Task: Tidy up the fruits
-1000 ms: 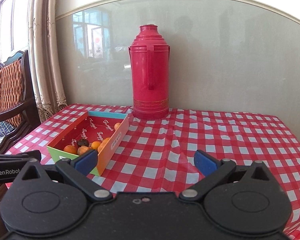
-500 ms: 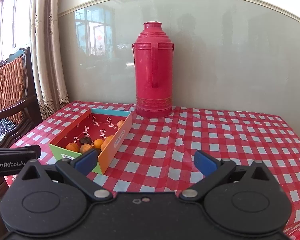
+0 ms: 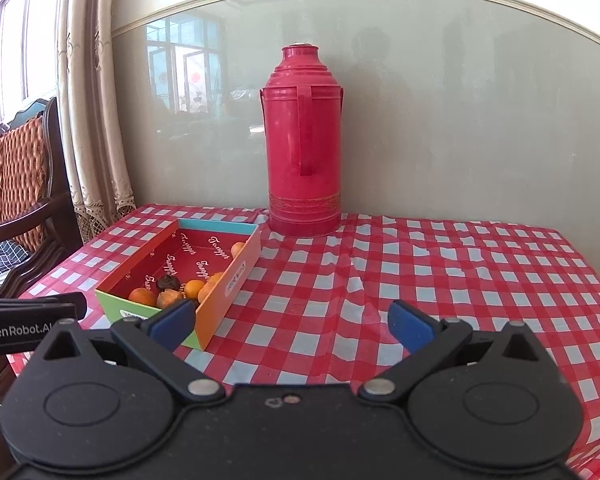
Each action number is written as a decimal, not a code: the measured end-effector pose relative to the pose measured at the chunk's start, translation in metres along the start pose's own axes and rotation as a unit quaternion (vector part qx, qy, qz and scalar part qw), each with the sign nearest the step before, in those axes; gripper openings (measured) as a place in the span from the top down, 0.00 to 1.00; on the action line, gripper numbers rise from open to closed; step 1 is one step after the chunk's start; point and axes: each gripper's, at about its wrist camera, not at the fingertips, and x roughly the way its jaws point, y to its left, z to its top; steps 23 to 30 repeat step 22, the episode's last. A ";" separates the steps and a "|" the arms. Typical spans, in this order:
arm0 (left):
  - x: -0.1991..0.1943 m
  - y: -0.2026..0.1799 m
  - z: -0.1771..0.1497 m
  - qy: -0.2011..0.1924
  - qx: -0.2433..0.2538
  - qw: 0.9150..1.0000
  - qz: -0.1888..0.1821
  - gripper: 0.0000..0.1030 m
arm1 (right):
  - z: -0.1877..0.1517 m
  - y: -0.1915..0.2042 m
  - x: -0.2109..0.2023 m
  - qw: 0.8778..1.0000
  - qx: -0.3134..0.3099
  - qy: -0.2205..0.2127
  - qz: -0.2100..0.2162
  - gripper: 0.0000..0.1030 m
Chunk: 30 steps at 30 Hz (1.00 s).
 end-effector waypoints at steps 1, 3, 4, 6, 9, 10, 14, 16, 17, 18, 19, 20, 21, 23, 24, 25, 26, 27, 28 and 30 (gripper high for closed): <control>0.000 0.000 0.000 0.000 0.000 1.000 0.000 0.00 | 0.000 0.000 0.000 1.000 0.000 0.000 0.000 0.06; 0.000 0.000 0.000 0.000 -0.001 1.000 0.000 0.00 | 0.001 0.000 0.000 1.000 0.000 0.001 0.000 0.06; 0.000 0.000 0.000 0.001 -0.001 1.000 -0.001 0.00 | 0.001 0.000 0.000 1.000 0.000 0.000 0.000 0.06; 0.001 0.000 0.001 0.001 -0.002 1.000 -0.002 0.00 | 0.001 0.000 0.000 1.000 0.000 0.001 0.000 0.06; 0.001 0.000 0.000 0.001 -0.004 1.000 -0.003 0.00 | 0.001 0.000 0.001 1.000 0.000 0.001 0.000 0.06; 0.002 0.000 0.000 0.002 -0.004 1.000 -0.005 0.00 | 0.001 0.000 0.001 1.000 0.000 0.001 0.000 0.06; 0.003 0.000 0.000 0.005 -0.006 1.000 -0.007 0.00 | 0.001 0.000 0.000 1.000 0.000 0.001 0.000 0.06; 0.003 -0.001 0.000 0.003 -0.005 1.000 -0.011 0.00 | 0.001 0.000 0.000 1.000 0.000 0.000 0.000 0.06; 0.003 -0.001 0.000 -0.001 -0.004 1.000 -0.013 0.00 | 0.001 0.001 0.000 1.000 -0.001 -0.001 -0.001 0.06; 0.002 -0.001 0.000 -0.006 -0.003 1.000 -0.016 0.00 | 0.001 0.001 0.000 1.000 0.000 -0.001 -0.001 0.06; 0.001 -0.001 -0.001 -0.010 -0.001 1.000 -0.021 0.00 | 0.002 0.002 0.000 1.000 -0.001 -0.002 -0.001 0.06; 0.000 -0.001 -0.001 -0.014 -0.003 1.000 -0.027 0.00 | 0.002 0.002 0.000 1.000 -0.001 -0.002 -0.001 0.06; -0.001 -0.001 0.000 -0.017 -0.004 0.999 -0.028 0.00 | 0.002 0.003 -0.001 1.000 0.000 -0.003 -0.002 0.06; -0.001 -0.003 0.000 -0.018 -0.001 1.000 -0.025 0.00 | 0.002 0.003 -0.001 1.000 0.000 -0.004 -0.002 0.06; -0.001 -0.003 0.000 -0.018 -0.001 1.000 -0.025 0.00 | 0.002 0.003 -0.001 1.000 0.000 -0.004 -0.002 0.06; -0.001 -0.003 0.000 -0.018 -0.001 1.000 -0.025 0.00 | 0.002 0.003 -0.001 1.000 0.000 -0.004 -0.002 0.06; -0.001 -0.003 0.000 -0.018 -0.001 1.000 -0.025 0.00 | 0.002 0.003 -0.001 1.000 0.000 -0.004 -0.002 0.06; -0.001 -0.003 0.000 -0.018 -0.001 1.000 -0.025 0.00 | 0.002 0.003 -0.001 1.000 0.000 -0.004 -0.002 0.06; -0.001 -0.003 0.000 -0.018 -0.001 1.000 -0.025 0.00 | 0.002 0.003 -0.001 1.000 0.000 -0.004 -0.002 0.06; -0.001 -0.003 0.000 -0.018 -0.001 1.000 -0.025 0.00 | 0.002 0.003 -0.001 1.000 0.000 -0.004 -0.002 0.06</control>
